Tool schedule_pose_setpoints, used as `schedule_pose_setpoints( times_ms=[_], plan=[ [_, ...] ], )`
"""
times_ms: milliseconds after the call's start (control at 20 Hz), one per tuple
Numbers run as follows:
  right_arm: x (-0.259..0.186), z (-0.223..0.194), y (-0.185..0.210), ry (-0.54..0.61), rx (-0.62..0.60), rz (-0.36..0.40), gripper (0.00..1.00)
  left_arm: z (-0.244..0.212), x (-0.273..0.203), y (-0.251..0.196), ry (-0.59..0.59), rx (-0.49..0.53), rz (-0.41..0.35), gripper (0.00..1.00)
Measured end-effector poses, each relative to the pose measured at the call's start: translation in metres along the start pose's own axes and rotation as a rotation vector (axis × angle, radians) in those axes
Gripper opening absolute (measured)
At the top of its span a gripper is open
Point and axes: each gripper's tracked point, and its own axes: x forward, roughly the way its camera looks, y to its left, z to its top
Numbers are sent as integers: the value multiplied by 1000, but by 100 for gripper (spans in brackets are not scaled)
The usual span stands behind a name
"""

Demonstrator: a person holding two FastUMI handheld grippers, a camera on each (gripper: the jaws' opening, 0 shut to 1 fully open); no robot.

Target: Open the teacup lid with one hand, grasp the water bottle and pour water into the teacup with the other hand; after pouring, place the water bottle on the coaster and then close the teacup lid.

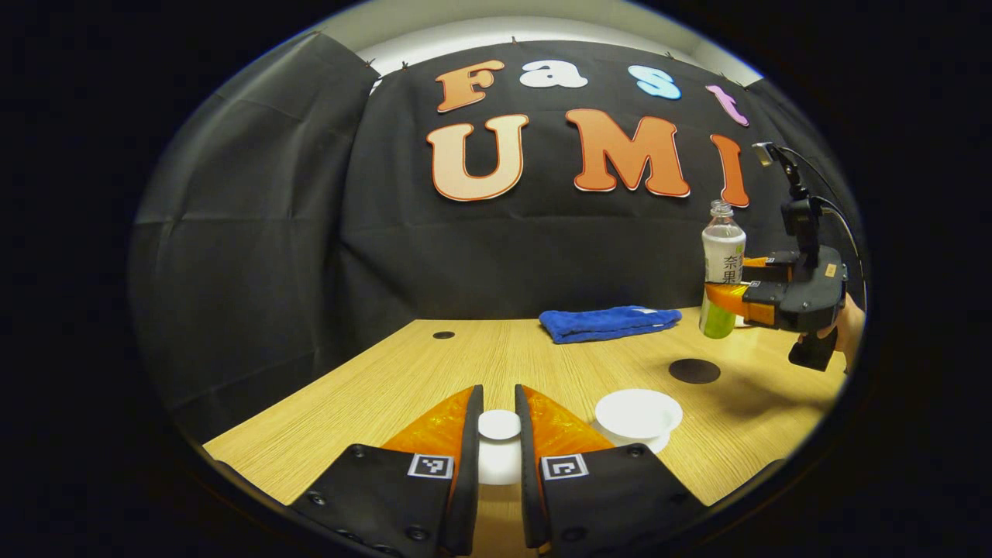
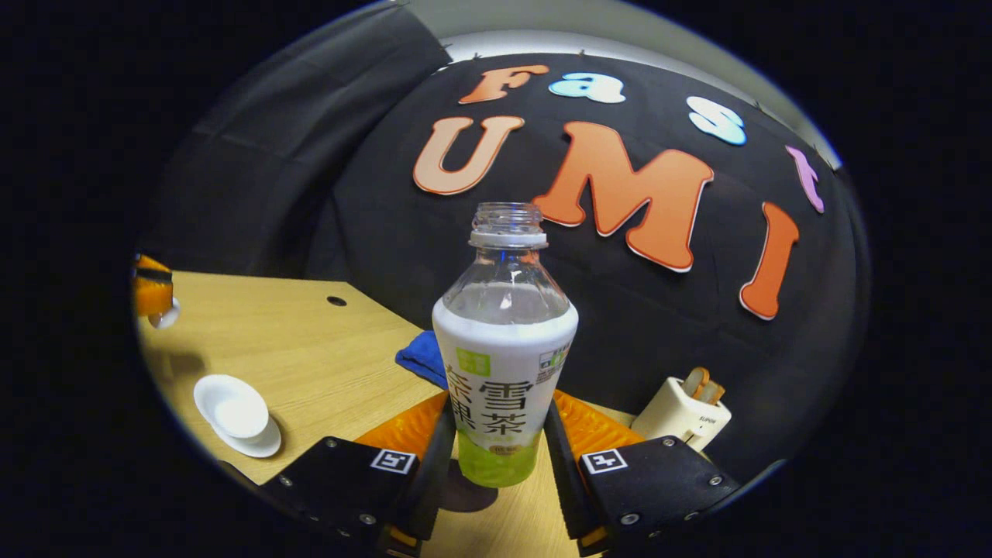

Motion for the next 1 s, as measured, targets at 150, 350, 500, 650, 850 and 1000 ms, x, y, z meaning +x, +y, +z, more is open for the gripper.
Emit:
schedule_pose_setpoints(
  times_ms=[150,350,500,650,850,1000],
  plan=[
    [4,-4,-2,23,90,15,63,0,-2,0,4,-2,8,26],
    [7,-19,2,85,181,51,63,-1,-2,0,5,-8,17,27],
    [12,-32,4,136,212,56,63,-2,-1,-2,15,-15,17,26],
    [15,-46,9,180,239,69,64,-3,0,-3,18,-14,19,27],
    [20,-57,16,213,239,85,63,-7,2,-3,32,-23,25,27],
    [20,-69,17,241,227,76,63,-9,3,-5,40,-26,23,27]
  ],
)
